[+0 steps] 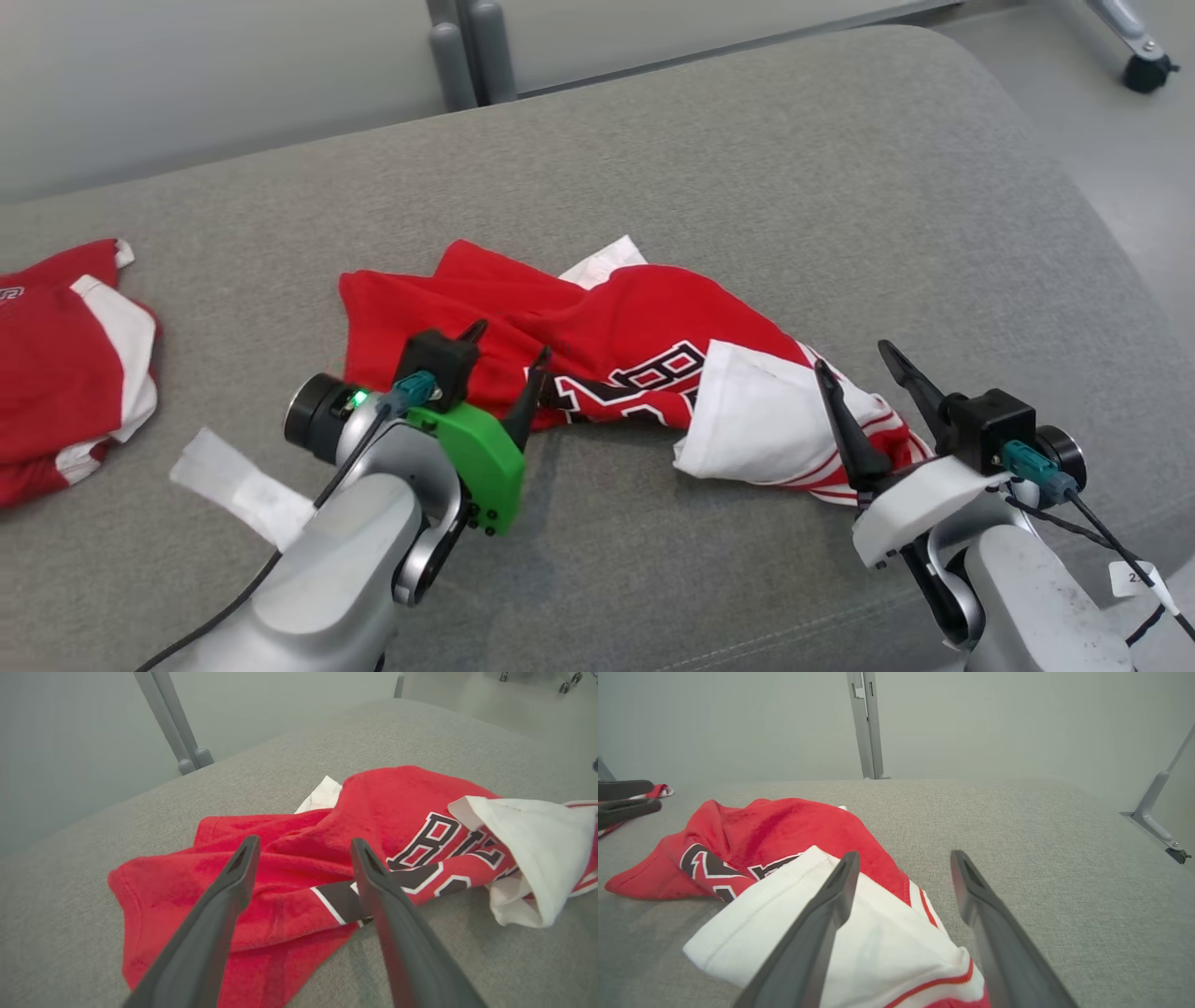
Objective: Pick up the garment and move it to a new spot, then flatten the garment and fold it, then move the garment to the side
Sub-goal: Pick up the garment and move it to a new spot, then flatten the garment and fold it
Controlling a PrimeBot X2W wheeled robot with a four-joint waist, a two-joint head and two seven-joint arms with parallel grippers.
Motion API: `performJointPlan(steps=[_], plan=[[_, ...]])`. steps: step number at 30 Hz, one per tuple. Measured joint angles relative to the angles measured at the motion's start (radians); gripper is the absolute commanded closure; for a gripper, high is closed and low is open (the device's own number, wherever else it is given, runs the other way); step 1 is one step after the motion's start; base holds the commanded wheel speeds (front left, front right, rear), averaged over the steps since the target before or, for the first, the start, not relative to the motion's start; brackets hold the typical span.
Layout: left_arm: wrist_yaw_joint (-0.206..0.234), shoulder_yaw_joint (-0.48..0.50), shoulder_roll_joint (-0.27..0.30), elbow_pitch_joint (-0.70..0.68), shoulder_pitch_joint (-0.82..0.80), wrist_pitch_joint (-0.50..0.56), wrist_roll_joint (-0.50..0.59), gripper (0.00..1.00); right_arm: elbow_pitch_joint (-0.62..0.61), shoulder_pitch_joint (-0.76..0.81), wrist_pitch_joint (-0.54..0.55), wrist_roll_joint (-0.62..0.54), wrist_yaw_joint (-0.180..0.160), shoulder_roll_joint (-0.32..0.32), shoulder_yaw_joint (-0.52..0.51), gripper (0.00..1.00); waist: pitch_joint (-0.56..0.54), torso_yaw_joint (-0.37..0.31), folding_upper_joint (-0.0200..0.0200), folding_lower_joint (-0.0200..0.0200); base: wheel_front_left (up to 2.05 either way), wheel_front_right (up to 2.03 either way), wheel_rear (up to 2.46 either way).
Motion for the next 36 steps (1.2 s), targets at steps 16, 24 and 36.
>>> performJointPlan(steps=[16,24,36], plan=[[0.002,0.118,0.042,-0.016,0.200,-0.101,-0.044,0.00,0.154,-0.083,0.078,-0.011,0.018,-0.052,0.021,0.00,-0.020,0.219,0.0000,0.0000,0.00,0.00,0.00],[0.002,0.160,0.047,-0.026,0.239,-0.112,-0.046,0.00,0.207,-0.095,0.115,-0.017,0.026,-0.050,0.040,0.00,-0.023,0.272,0.0000,0.0000,0.00,0.00,0.00],[0.002,0.217,0.071,-0.058,0.272,-0.122,-0.034,0.00,0.239,-0.111,0.125,-0.016,0.034,-0.077,0.049,0.00,-0.025,0.248,0.0000,0.0000,0.00,0.00,0.00]])
